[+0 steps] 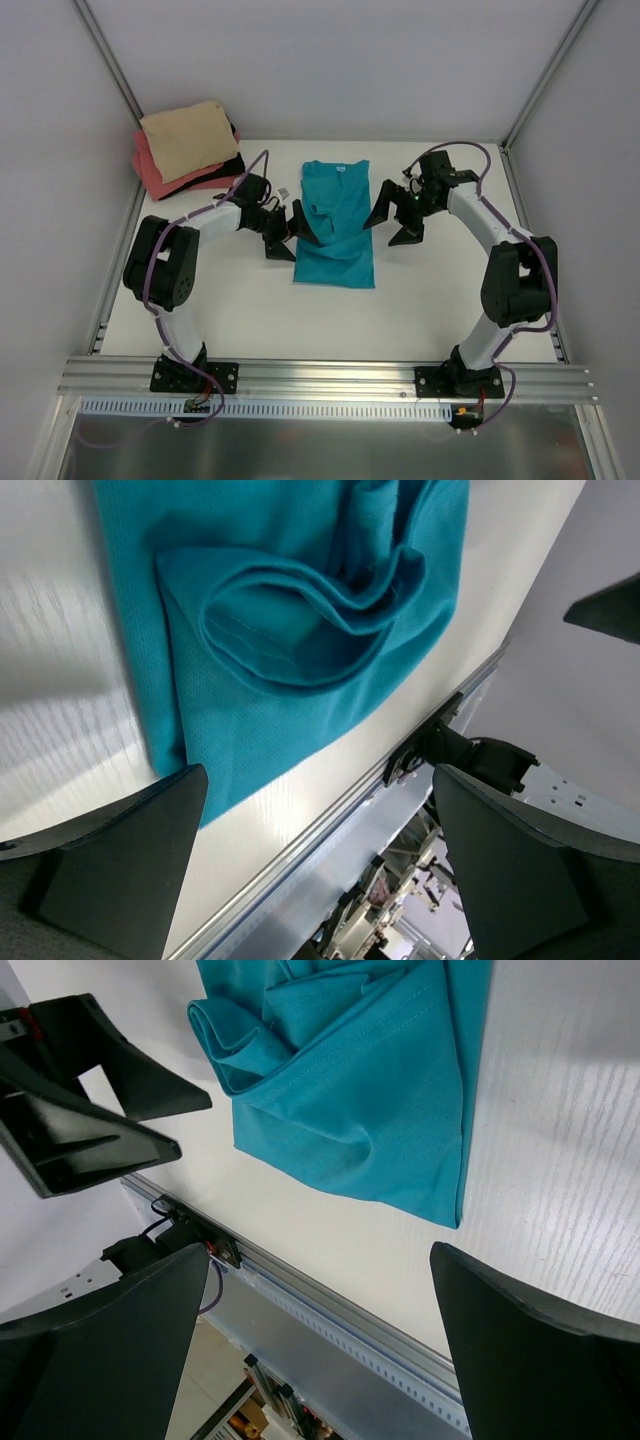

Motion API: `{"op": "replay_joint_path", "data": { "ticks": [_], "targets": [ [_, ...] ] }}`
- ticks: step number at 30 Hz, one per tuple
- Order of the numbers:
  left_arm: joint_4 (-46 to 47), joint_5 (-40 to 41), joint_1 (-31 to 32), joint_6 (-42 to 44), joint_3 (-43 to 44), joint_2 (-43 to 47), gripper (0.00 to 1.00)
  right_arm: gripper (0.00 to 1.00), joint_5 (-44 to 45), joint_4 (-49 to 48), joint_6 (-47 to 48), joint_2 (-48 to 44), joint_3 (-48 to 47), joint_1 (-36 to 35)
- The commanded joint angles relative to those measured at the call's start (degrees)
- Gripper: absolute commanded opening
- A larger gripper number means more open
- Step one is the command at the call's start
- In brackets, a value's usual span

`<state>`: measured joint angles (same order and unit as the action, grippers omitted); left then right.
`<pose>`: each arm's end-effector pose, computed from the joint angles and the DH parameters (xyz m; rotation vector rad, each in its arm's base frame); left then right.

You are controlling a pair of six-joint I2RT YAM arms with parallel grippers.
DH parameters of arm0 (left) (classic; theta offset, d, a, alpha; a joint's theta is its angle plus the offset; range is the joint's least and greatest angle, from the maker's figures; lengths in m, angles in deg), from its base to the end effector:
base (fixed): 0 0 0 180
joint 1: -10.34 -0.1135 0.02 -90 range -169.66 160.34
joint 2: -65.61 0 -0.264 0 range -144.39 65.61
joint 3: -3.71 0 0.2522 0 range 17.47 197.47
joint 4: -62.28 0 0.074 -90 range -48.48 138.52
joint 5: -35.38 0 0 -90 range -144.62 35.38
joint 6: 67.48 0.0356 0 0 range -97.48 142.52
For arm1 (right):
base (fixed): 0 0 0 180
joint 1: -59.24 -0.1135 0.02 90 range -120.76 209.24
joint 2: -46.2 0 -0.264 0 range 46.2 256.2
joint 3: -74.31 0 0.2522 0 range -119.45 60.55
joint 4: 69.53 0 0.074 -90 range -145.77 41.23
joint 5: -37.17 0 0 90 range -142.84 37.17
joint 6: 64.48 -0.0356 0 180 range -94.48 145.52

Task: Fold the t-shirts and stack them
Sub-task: Fold the folded rectangular tshirt in 1/3 of the way

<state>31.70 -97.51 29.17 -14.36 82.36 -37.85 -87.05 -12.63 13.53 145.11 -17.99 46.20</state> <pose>0.3397 -0.1415 0.1821 -0.0956 2.6734 -1.3087 0.3438 0.1002 0.2527 -0.2179 2.6683 0.9386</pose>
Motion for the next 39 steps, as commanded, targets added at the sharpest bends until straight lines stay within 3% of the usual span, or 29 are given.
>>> {"op": "replay_joint_path", "data": {
  "ticks": [1, 17, 25, 33, 39],
  "targets": [
    [1.6, 0.7, 1.1, 0.3, 2.0, -3.7, 0.99, 0.99, 0.5, -0.5, -0.8, -3.9, 1.2, 0.1],
    [3.7, 2.2, 7.4, -5.6, 13.4, -11.1, 0.99, 0.99, 1.9, 0.0, -0.4, -8.1, 5.2, 0.1],
    [-10.2, 3.6, 7.3, 3.6, 18.7, -8.3, 0.99, 0.99, 1.7, 0.4, -0.6, -7.6, 3.7, 0.0],
    [-15.3, 6.2, 6.0, 8.4, 16.2, -3.6, 0.99, 1.0, 1.5, -0.5, -1.4, -7.6, 2.7, 0.1],
    [-16.8, 5.1, 5.8, 8.2, 19.0, -3.8, 0.99, 0.99, 1.7, -0.6, -1.6, -8.3, 3.3, 0.1]
  ]
}}
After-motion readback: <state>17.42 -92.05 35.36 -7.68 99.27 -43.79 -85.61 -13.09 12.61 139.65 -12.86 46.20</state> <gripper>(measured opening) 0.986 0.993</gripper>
